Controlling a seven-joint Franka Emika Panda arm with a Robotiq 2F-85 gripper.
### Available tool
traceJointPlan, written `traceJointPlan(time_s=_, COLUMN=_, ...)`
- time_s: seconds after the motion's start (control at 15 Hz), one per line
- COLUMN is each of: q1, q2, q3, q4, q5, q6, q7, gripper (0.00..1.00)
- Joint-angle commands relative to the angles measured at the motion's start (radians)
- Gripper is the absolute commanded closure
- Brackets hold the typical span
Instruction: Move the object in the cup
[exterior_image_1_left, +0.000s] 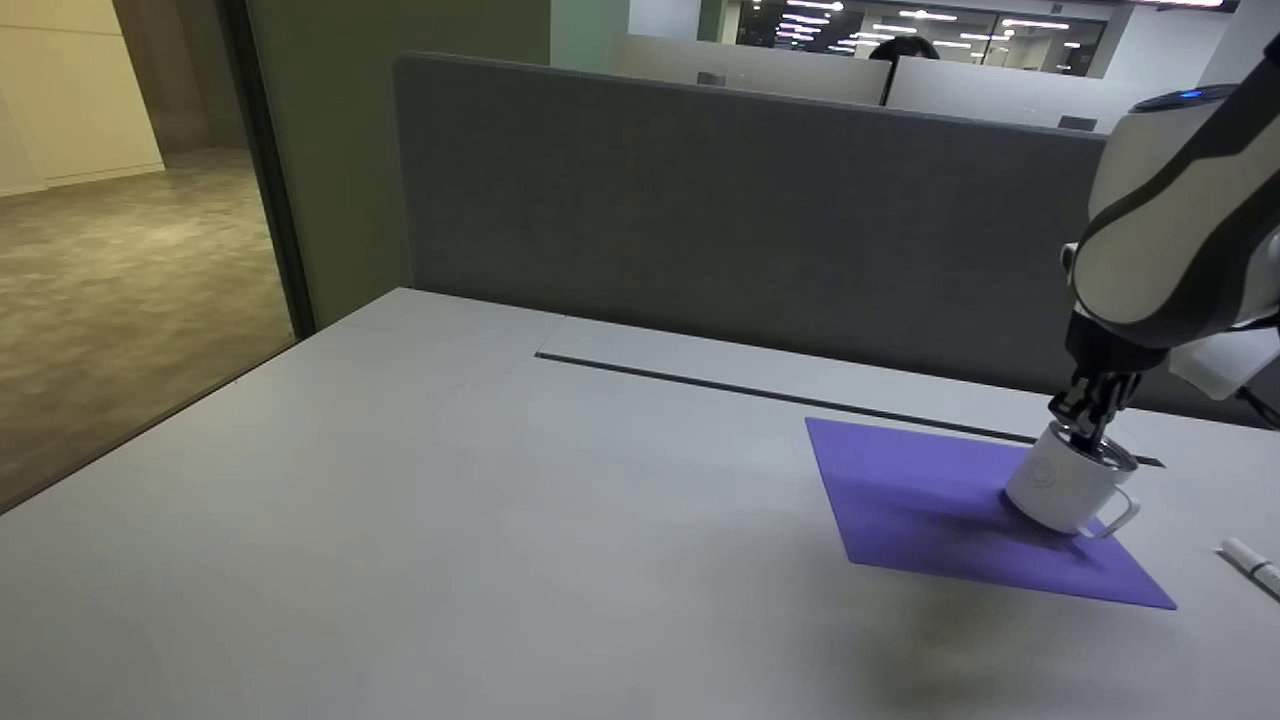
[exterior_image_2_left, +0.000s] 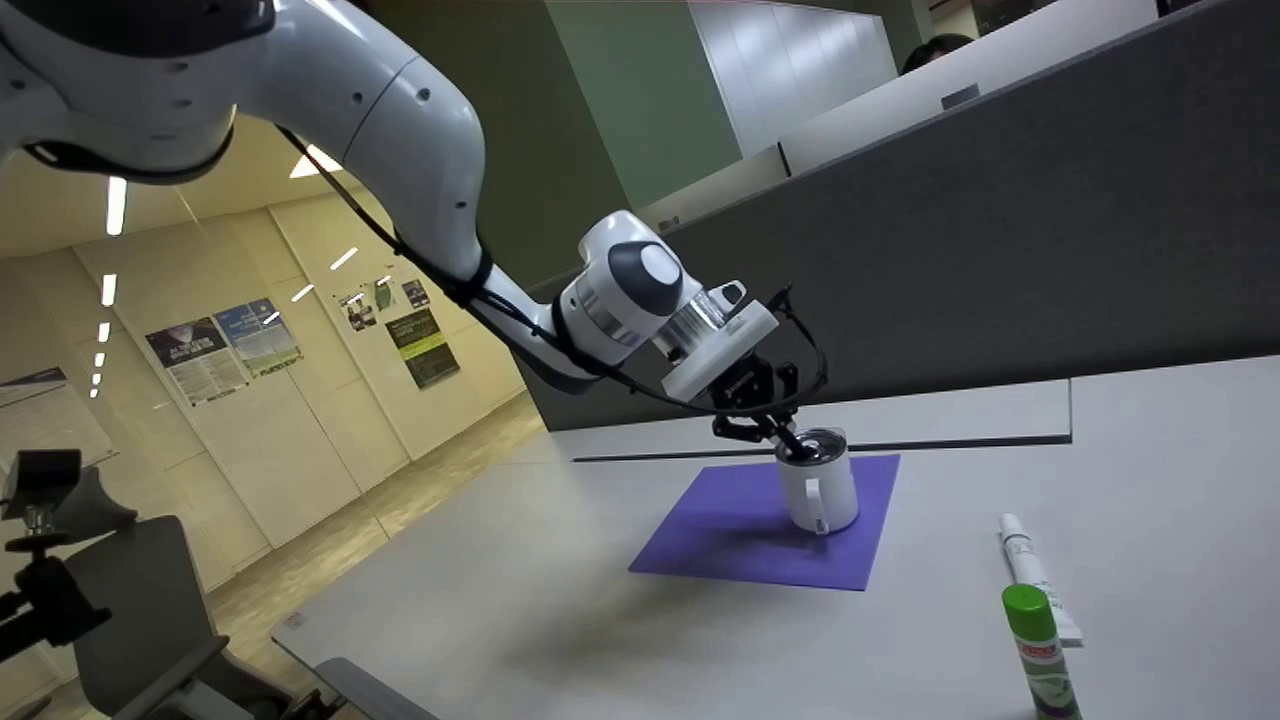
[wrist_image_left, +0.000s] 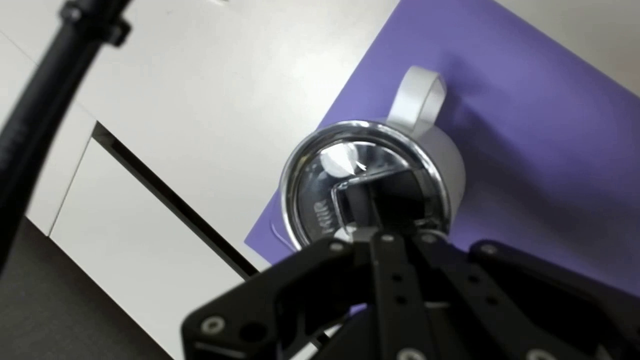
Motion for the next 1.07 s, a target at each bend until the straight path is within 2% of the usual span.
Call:
traceJointPlan(time_s=0.0, q1=0.0, q2=0.005, q3=-0.03, q4=-0.006, q5=-0.027, q6=0.021, q7=0.041, gripper=1.0)
traceJointPlan(time_s=1.0, q1=-0.029, q2=0.063, q3=-0.003, q4=0.049, q5=-0.006, q6=0.108, q7=-0.005, gripper=1.0)
